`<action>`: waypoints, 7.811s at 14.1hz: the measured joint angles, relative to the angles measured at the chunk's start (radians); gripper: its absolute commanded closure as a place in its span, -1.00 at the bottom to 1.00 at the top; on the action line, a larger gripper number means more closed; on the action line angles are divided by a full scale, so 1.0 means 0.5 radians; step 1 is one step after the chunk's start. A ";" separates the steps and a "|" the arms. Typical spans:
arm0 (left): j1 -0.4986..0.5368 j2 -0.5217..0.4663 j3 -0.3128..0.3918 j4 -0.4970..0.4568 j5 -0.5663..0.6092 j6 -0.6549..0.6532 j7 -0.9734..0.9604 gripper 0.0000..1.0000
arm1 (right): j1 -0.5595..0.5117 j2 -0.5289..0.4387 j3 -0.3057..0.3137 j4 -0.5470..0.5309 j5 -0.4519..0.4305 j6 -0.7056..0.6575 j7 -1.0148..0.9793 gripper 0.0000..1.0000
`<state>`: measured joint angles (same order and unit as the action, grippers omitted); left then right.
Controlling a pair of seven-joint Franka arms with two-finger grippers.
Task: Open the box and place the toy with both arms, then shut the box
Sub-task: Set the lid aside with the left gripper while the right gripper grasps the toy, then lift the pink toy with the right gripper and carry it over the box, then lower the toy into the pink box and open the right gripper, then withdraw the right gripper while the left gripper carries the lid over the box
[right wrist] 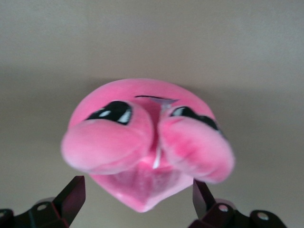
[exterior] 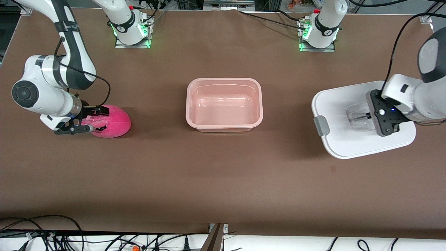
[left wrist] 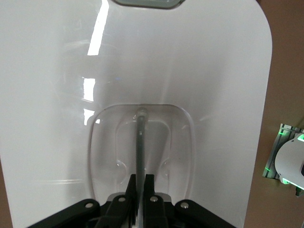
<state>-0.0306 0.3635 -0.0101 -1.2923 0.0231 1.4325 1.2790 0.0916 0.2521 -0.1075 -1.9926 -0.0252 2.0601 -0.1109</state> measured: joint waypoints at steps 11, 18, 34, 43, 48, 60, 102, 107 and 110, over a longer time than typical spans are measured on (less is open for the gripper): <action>0.058 0.028 0.002 -0.006 0.101 -0.091 0.033 1.00 | -0.029 0.091 -0.020 -0.002 0.071 0.119 -0.063 0.16; 0.117 0.028 0.009 -0.006 0.104 -0.092 0.100 1.00 | -0.028 0.105 -0.019 0.029 0.072 0.148 -0.174 1.00; 0.157 0.031 -0.012 -0.007 0.104 -0.098 0.143 1.00 | 0.264 0.123 0.498 1.100 0.045 -0.975 -0.701 1.00; 0.150 0.031 -0.019 -0.007 0.104 -0.100 0.143 1.00 | 0.894 0.336 0.583 1.380 -0.220 -0.978 -1.141 1.00; 0.148 0.031 -0.023 -0.007 0.104 -0.101 0.143 1.00 | 1.142 0.505 0.583 1.469 -0.426 -0.979 -1.142 1.00; 0.147 0.032 -0.026 -0.007 0.104 -0.102 0.143 1.00 | 1.250 0.813 0.580 1.653 -0.520 -0.915 -1.113 1.00; -1.026 0.321 -0.111 -0.012 -0.037 0.282 -0.854 1.00 | 0.280 -0.448 0.179 0.816 0.078 -1.039 0.532 -1.00; -1.224 0.441 -0.109 -0.011 -0.082 0.576 -1.041 1.00 | 0.260 -0.425 -0.099 0.803 0.082 -1.021 0.519 -1.00; -1.335 0.496 -0.107 -0.011 -0.082 0.674 -1.183 1.00 | 0.271 -0.424 -0.094 0.824 0.082 -1.012 0.495 -1.00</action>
<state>-0.6979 0.6115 -0.0638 -1.2980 -0.0177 1.7693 0.6875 0.2270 0.0399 -0.1543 -1.5804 0.0158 1.5542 0.1364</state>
